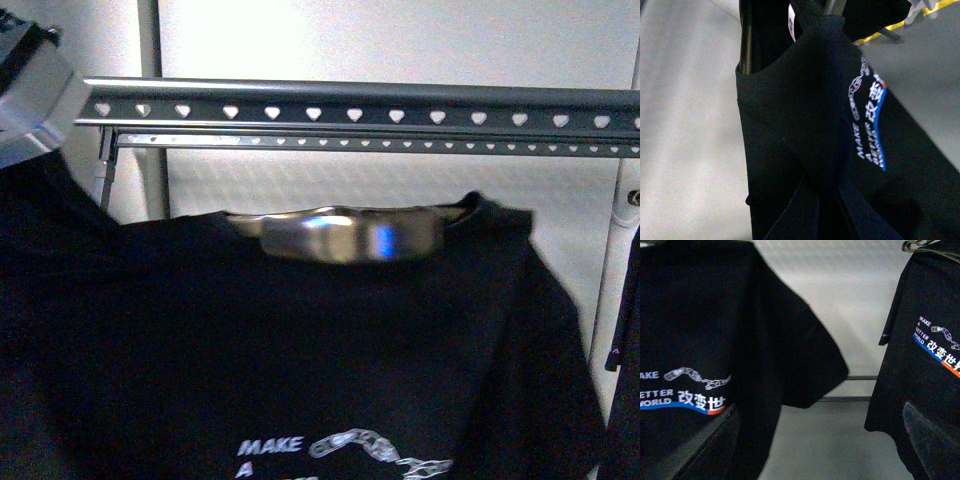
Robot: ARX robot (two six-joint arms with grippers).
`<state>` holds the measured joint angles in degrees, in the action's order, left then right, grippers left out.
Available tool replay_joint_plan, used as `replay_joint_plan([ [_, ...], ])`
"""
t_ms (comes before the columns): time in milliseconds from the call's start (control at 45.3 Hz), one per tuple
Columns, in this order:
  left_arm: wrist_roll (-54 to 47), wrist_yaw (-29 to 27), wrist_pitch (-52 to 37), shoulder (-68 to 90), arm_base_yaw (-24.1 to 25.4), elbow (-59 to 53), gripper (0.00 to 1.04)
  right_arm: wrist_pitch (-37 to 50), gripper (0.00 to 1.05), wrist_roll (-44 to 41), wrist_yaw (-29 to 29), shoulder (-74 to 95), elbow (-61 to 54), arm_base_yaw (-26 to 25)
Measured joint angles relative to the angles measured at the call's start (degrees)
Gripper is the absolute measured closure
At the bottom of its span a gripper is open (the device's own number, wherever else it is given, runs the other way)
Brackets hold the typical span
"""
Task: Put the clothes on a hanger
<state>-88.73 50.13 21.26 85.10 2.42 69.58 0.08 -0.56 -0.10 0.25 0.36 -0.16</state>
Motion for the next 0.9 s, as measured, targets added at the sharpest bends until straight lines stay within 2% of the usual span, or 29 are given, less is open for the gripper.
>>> replay_joint_plan([
  [243,-5.46,-2.12,-10.99,1.51,-5.68,-0.85,1.0,0.0,0.07,0.0,0.0,0.0,0.0,0.0],
  [618,-6.25,-2.62,-11.19,1.6,-5.57,-1.07,1.0,0.0,0.07,0.0,0.02,0.0,0.0,0.0],
  [662,-6.29,-2.62,-11.19,1.6,-5.57,-1.11,1.0,-2.36,0.07,0.94,-7.34,1.62,0.98,-2.1],
  [684,-6.29,-2.67,-11.19,1.6,-5.57,-1.14,1.0,-3.54,0.07,0.39,-15.52,4.98,2.25,-5.33],
  [706,-6.29,-2.69,-11.19,1.62,-5.57,-1.14,1.0,-2.86,0.07,-0.33,-20.74,7.93,3.1,-7.61],
  [728,-6.34,-2.95,-11.19,1.62,-5.57,-1.16,1.0,-0.59,0.07,-2.69,-26.95,12.61,4.48,-10.82],
  [772,-6.34,-3.02,-11.19,1.62,-5.57,-1.16,1.0,5.44,0.07,-7.76,-34.05,20.61,7.15,-14.99],
  [816,-6.4,-3.06,-11.19,1.64,-5.57,-1.18,1.0,12.7,0.07,-13.92,-35.78,28.55,10.4,-16.66],
  [904,-6.43,-3.17,-11.19,1.66,-5.4,-1.22,1.0,22.25,0.07,-25.73,-37.03,38.73,15.19,-16.2],
])
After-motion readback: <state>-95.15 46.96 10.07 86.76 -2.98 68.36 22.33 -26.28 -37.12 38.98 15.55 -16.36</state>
